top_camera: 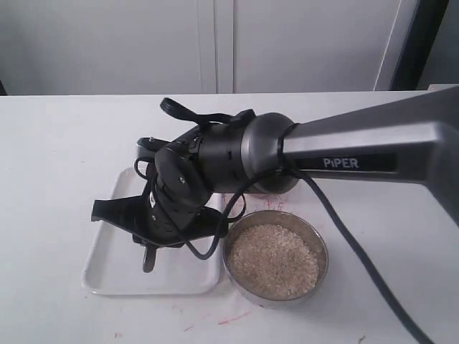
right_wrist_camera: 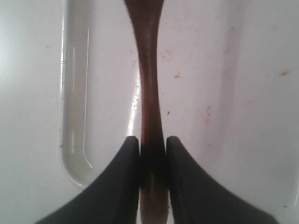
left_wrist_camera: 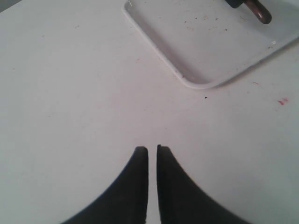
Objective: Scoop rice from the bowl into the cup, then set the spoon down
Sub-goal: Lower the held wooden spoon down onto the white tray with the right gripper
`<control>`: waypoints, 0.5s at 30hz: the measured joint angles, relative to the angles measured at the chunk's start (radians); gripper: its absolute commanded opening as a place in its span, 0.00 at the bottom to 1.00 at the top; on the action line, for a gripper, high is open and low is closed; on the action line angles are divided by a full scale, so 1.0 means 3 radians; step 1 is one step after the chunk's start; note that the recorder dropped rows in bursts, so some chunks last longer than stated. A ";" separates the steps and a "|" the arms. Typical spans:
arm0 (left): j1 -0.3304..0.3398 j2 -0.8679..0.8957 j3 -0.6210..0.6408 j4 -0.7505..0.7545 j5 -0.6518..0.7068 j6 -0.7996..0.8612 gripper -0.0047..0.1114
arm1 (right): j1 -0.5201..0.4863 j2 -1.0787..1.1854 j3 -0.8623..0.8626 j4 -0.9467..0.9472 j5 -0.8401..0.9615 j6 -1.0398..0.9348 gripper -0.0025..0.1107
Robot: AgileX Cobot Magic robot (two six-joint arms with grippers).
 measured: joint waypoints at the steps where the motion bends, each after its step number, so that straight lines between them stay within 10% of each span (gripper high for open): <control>1: 0.0000 0.0000 0.0000 0.0000 0.0000 0.0000 0.16 | 0.0000 0.0000 0.0000 0.0000 0.0000 0.0000 0.02; 15: 0.0000 0.0000 0.0000 0.0000 0.0000 0.0000 0.16 | 0.0040 0.0000 0.0000 0.0000 -0.0044 0.0002 0.02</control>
